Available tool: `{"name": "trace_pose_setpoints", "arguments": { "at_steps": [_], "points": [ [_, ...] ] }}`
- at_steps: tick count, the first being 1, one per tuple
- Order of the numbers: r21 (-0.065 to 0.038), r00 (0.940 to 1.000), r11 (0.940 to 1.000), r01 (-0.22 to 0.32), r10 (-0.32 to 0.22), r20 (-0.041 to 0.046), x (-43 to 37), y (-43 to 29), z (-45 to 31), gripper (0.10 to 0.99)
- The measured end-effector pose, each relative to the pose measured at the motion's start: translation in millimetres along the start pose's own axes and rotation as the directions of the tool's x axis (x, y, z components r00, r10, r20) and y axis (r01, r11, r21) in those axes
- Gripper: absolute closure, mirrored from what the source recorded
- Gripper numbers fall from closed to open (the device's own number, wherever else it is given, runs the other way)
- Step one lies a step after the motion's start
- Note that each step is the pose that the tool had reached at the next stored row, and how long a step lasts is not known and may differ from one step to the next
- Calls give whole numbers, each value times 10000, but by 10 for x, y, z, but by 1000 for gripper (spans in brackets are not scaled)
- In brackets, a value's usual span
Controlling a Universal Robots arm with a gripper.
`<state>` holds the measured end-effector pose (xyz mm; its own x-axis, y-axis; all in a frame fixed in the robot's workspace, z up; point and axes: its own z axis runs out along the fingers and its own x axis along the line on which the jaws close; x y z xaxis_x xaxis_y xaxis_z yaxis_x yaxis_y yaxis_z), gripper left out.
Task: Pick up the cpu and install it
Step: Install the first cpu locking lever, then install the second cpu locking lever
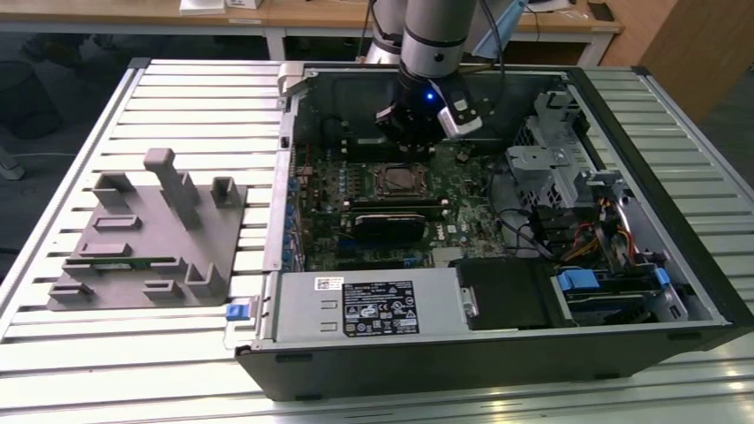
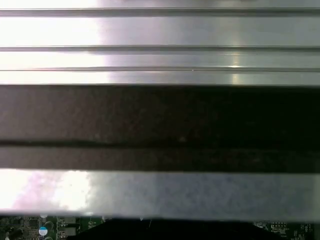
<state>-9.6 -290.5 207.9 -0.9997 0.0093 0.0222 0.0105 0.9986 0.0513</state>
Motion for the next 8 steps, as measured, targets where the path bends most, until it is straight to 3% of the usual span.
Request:
{"name": "trace_pose_setpoints", "arguments": {
  "at_steps": [8],
  "points": [
    [2, 10000, 10000, 1, -1, -1, 0, -20, -1, 980]
  ]
}}
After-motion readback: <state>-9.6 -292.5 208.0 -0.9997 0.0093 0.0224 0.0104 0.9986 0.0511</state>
